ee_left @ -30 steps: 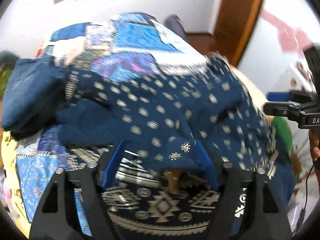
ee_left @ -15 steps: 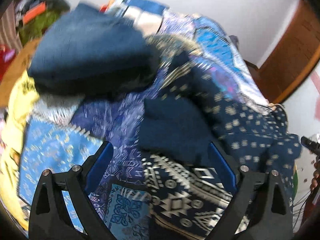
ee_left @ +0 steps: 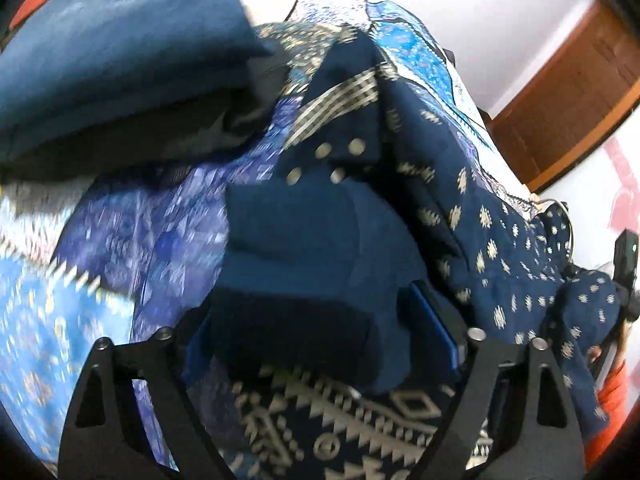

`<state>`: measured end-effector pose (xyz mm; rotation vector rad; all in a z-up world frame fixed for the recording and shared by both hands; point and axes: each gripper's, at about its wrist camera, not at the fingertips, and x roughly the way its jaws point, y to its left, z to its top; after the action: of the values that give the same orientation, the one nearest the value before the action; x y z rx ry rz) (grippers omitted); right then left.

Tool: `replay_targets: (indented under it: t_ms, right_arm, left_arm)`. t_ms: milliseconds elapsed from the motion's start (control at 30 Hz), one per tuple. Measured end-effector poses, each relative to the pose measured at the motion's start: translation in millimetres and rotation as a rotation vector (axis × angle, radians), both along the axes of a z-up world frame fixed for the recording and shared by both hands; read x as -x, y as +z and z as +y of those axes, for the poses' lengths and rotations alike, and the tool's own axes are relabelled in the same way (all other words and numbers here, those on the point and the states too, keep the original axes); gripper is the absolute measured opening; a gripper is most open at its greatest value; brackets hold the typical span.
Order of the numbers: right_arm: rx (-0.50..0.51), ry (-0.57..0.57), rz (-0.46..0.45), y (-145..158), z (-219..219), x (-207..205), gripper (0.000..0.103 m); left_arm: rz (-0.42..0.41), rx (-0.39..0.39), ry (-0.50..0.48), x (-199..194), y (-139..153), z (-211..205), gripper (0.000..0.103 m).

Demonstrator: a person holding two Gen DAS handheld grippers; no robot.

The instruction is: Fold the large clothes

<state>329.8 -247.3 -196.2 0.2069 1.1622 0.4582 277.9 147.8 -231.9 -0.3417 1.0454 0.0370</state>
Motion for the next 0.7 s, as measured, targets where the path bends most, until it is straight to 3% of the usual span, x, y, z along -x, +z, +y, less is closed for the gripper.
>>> replay_targets:
  t_ms: [67, 167, 233, 267, 300, 533, 700]
  right_arm:
    - [0.005, 0.023, -0.003, -2.9, 7.0, -2.2, 0.041]
    - [0.026, 0.055, -0.037, 3.7, 14.7, 1.8, 0.023]
    - [0.051, 0.066, -0.085, 14.4, 18.4, 6.2, 0.019]
    - [0.059, 0.066, -0.112, 21.9, 19.8, 9.6, 0.018]
    - [0.062, 0.064, -0.133, 28.9, 21.4, 11.8, 0.018]
    - [0.015, 0.064, -0.25, 78.6, 27.6, 12.4, 0.016]
    - [0.01, 0.079, -0.329, 108.7, 44.1, 2.5, 0.016]
  left_arm:
    - [-0.012, -0.051, -0.014, -6.2, 2.4, -5.5, 0.071]
    - [-0.015, -0.128, -0.031, -14.6, 11.1, -14.7, 0.052]
    - [-0.023, -0.169, -0.036, -17.0, 17.8, -20.0, 0.041]
    - [-0.028, -0.188, -0.038, -20.2, 20.8, -22.2, 0.032]
    - [-0.037, -0.191, -0.042, -21.3, 23.4, -22.0, 0.017]
    - [-0.133, -0.154, 0.033, -33.0, 67.1, -12.6, 0.015]
    - [-0.204, -0.216, 0.047, -57.9, 100.6, -9.9, 0.011]
